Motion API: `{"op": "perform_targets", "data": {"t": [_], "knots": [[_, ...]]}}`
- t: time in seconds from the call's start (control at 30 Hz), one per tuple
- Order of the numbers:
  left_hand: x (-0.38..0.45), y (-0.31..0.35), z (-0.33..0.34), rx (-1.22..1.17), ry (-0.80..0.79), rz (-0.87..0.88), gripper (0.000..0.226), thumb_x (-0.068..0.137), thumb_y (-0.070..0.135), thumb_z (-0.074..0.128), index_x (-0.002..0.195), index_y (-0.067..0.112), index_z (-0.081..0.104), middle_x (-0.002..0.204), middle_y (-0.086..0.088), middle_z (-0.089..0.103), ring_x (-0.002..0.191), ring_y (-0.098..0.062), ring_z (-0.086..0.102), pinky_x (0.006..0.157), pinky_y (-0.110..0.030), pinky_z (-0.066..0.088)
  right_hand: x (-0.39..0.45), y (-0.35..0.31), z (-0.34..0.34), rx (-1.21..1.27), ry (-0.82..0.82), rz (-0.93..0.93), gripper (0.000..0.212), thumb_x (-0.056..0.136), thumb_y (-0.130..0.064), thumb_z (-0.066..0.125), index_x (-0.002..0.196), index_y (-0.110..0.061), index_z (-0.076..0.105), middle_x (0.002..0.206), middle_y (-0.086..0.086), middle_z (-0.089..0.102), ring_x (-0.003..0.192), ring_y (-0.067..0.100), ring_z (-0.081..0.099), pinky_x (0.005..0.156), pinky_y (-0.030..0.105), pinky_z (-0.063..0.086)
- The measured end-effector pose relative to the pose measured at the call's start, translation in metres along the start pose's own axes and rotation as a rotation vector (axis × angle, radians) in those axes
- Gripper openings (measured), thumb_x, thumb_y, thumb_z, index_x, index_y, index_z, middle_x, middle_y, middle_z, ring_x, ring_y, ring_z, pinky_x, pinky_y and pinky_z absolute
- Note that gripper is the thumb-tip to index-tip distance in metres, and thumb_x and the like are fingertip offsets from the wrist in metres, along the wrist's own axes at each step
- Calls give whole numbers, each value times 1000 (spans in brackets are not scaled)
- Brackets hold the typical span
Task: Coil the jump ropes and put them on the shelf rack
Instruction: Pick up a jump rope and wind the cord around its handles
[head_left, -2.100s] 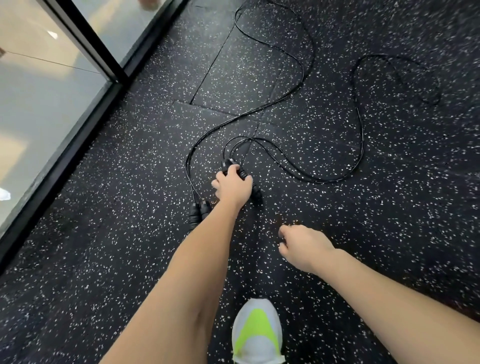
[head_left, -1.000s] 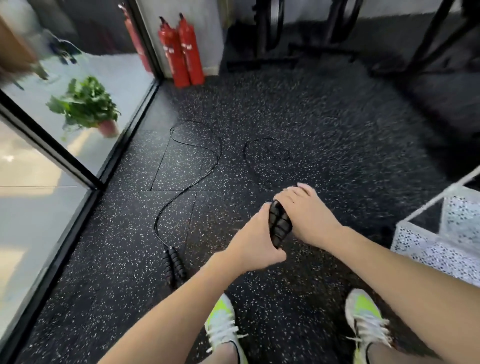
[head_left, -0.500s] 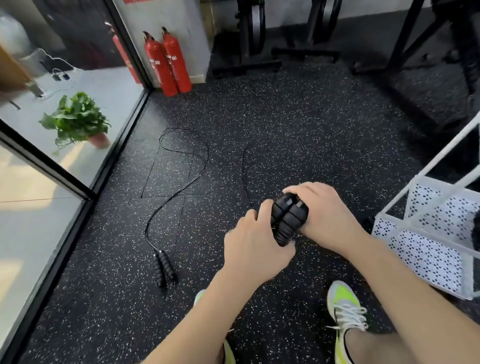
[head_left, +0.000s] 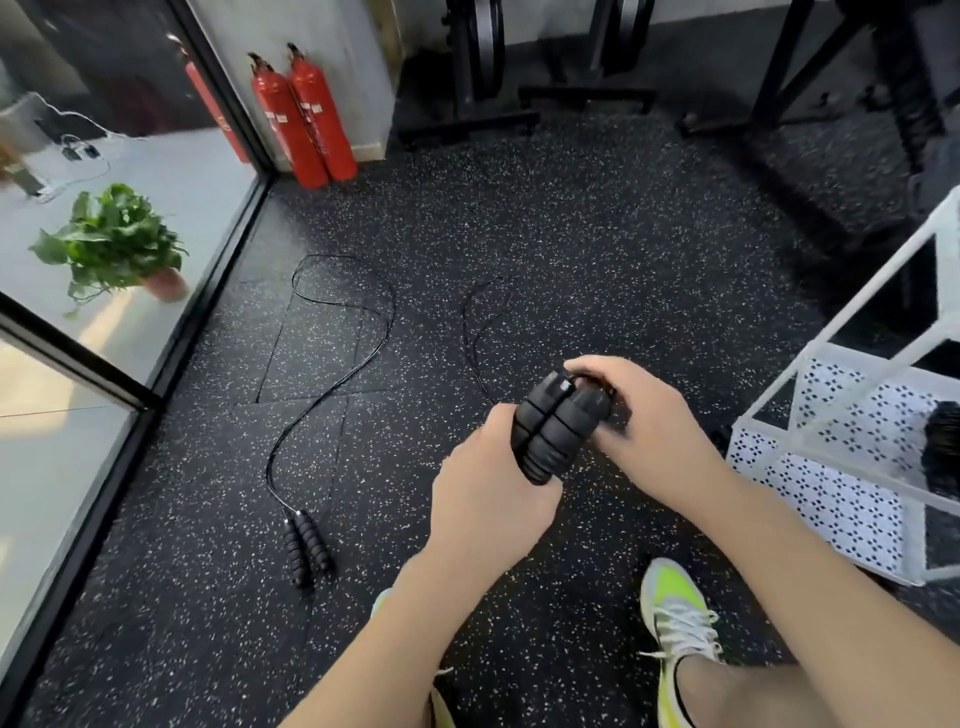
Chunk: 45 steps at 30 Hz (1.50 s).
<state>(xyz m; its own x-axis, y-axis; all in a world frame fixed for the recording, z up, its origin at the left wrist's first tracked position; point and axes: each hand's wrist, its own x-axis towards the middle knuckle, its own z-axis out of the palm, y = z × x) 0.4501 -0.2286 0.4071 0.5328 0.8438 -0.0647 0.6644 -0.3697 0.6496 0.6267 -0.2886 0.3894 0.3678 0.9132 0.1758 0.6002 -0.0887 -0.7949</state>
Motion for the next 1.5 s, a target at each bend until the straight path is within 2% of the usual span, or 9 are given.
{"op": "perform_targets", "data": {"t": [0.17,0.3,0.53,0.8,0.97,1.03,1.13,1.33,1.5], "knots": [[13,3,-12,-237,66,-79,22,78,22,69,90,33,54,73,24,65,62,0,60,52,-12,41,1,-19,14,8,61,-43,27,109,-23,36,103,-47,49,78,-22,57,71,0,56,65,10,38],[20,2,-8,-408,-13,-171,19,77,20,69,86,30,56,64,19,62,50,-2,50,46,-13,36,6,-23,37,47,9,32,42,106,-14,38,142,-37,42,107,-16,65,95,-3,61,84,19,47],[22,0,-6,-1413,-341,-387,34,73,8,70,105,8,59,77,-6,60,60,-19,54,57,-31,46,-1,-35,39,-29,175,-139,46,108,-30,40,150,-13,47,88,-16,53,82,-2,52,75,5,38],[42,-6,-19,-1776,-216,-329,28,75,30,81,96,18,67,94,-4,64,87,-20,60,89,-32,48,-18,-51,55,-62,333,-350,30,98,-19,63,125,-7,71,85,-3,61,70,-1,51,67,10,44],[48,-6,-20,-1965,-203,-254,27,80,7,66,105,13,59,92,-7,61,80,-21,58,93,-38,42,-23,-52,65,-80,316,-275,35,103,-26,53,134,-13,66,84,-11,54,71,-5,49,68,6,40],[51,-5,-19,-1992,-156,-243,24,81,2,58,104,11,57,87,-7,58,74,-19,56,86,-36,44,-29,-60,65,21,226,-137,38,108,-34,43,142,-21,56,100,-19,63,87,-10,59,79,4,42],[53,-1,-20,-1925,-67,-245,27,80,0,57,104,11,54,80,-6,54,67,-18,52,76,-35,47,-32,-76,68,315,64,226,46,97,-62,30,117,-31,57,71,-12,66,63,-1,59,62,17,44],[34,17,-11,-1403,112,-177,22,90,3,58,106,15,50,101,-6,75,86,-21,65,80,-41,55,-1,-77,70,629,124,667,64,99,-69,27,90,-23,71,71,-7,69,60,10,59,56,24,43],[26,24,-3,-1260,104,-192,16,98,7,60,112,11,55,122,3,74,107,-14,70,85,-36,55,4,-76,69,714,129,713,61,100,-63,38,82,-21,79,68,1,74,59,18,65,53,31,47]]}}
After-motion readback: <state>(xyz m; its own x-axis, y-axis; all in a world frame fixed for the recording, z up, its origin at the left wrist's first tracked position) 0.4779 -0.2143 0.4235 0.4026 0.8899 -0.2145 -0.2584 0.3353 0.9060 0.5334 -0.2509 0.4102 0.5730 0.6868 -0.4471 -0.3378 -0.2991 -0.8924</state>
